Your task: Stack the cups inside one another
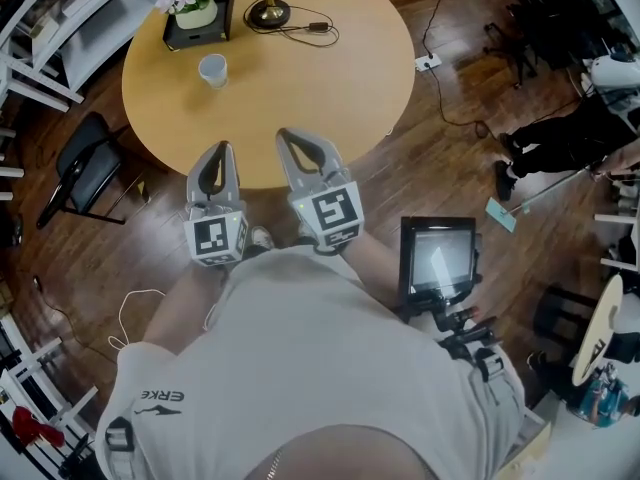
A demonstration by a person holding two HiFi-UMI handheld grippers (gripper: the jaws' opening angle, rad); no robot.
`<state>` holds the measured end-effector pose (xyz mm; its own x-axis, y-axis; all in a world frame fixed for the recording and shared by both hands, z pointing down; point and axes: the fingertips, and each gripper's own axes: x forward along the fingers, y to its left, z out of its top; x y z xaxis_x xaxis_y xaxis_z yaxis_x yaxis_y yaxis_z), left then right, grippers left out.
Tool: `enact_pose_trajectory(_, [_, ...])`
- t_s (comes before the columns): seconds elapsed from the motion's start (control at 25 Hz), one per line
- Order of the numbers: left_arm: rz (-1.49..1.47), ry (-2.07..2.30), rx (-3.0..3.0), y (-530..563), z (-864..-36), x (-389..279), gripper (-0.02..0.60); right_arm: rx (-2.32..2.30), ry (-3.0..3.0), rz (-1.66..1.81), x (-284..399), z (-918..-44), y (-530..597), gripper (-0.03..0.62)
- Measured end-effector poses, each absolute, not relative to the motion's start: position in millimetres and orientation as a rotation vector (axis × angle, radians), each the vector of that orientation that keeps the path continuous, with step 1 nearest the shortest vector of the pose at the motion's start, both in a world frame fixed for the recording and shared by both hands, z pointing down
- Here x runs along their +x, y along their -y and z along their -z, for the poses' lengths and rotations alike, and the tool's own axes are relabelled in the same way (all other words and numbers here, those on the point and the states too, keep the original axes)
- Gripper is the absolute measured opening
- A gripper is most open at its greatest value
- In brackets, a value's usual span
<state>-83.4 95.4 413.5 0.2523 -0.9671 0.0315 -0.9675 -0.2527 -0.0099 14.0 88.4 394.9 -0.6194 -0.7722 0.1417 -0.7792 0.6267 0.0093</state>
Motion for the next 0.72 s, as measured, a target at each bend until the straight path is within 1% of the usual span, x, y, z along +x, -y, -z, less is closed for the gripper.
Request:
enact_pose_trajectory(0.56, [-0.105, 1.925, 2.529, -93, -404, -80, 0.002, 1.306, 2.710, -0.048, 10, -391, -84, 0.014])
enact_pose_trajectory(0.72, [-0.074, 1.952, 2.538, -91, -404, -88, 0.002, 1.301, 2.714, -0.036, 3, -388, -82, 0.014])
